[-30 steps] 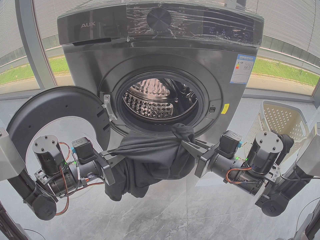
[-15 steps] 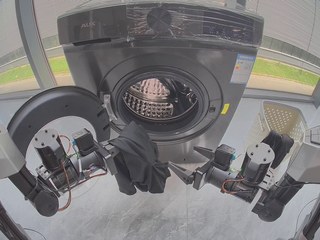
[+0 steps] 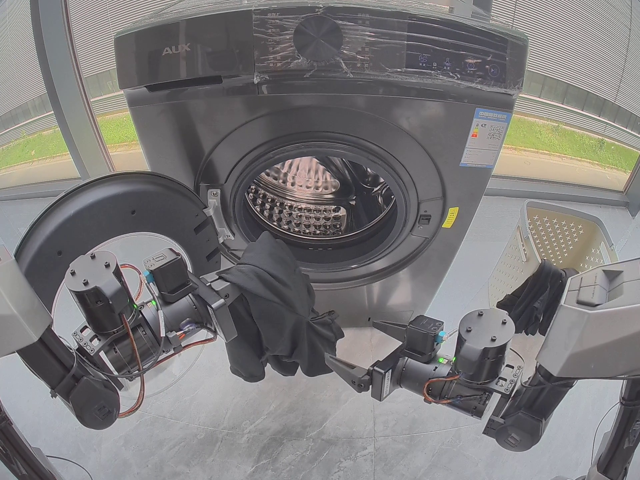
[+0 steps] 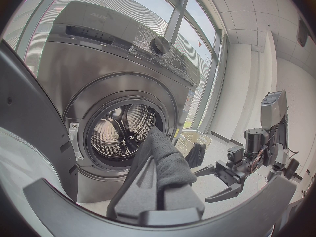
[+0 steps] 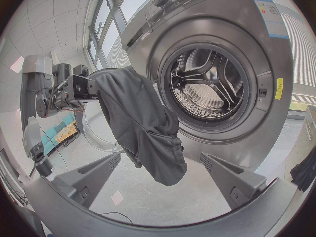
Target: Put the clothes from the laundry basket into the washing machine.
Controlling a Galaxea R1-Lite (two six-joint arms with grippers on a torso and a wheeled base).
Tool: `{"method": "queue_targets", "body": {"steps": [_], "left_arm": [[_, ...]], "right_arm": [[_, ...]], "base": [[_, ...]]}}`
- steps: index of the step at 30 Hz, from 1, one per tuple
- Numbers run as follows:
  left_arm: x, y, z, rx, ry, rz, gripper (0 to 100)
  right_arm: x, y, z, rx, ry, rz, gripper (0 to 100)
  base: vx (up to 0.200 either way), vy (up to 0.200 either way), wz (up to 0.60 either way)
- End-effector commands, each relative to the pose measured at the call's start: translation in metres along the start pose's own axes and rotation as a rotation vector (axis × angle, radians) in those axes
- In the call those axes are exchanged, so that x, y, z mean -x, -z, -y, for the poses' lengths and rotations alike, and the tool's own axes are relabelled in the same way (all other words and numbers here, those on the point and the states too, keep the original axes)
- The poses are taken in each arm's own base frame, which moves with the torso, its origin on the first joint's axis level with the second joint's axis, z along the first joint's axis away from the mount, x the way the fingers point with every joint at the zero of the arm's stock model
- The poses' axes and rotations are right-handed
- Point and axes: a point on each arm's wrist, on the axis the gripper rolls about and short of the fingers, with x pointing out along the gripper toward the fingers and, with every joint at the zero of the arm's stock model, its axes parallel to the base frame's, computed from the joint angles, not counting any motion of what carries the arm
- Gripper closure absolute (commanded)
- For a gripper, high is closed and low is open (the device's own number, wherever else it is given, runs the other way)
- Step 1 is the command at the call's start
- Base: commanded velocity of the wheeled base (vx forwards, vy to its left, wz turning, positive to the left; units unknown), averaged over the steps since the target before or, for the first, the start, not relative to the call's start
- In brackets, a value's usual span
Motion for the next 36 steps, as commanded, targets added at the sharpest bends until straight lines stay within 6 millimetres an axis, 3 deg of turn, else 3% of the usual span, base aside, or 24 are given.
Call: {"method": "queue_targets", "body": {"steps": [1, 4, 10, 31, 32, 36], "left_arm": [[0.0, -0.001, 0.001, -0.001, 0.002, 0.005, 100], [0.0, -0.002, 0.001, -0.002, 0.002, 0.008, 100], [0.0, -0.001, 0.001, -0.002, 0.005, 0.006, 100], [-0.002, -0.002, 0.003, -0.003, 0.012, 0.01, 100], [-0.002, -0.001, 0.003, -0.002, 0.012, 0.009, 100], [-0.003, 0.002, 0.001, 0.0, 0.009, -0.004, 100]], "right_arm": [[-0.017, 0.016, 0.012, -0.005, 0.011, -0.034, 0], [-0.024, 0.017, 0.018, -0.002, 0.011, -0.022, 0], [-0.036, 0.039, 0.025, 0.007, 0.021, -0.063, 0], [-0.078, 0.06, 0.01, 0.011, -0.052, -0.011, 0], [-0.078, 0.059, 0.009, 0.011, -0.052, -0.008, 100], [-0.076, 0.056, 0.006, 0.008, -0.062, -0.002, 100]], "base": [[0.0, 0.0, 0.0], [0.0, 0.0, 0.0], [0.0, 0.0, 0.0], [0.0, 0.0, 0.0], [0.0, 0.0, 0.0], [0.0, 0.0, 0.0]]}}
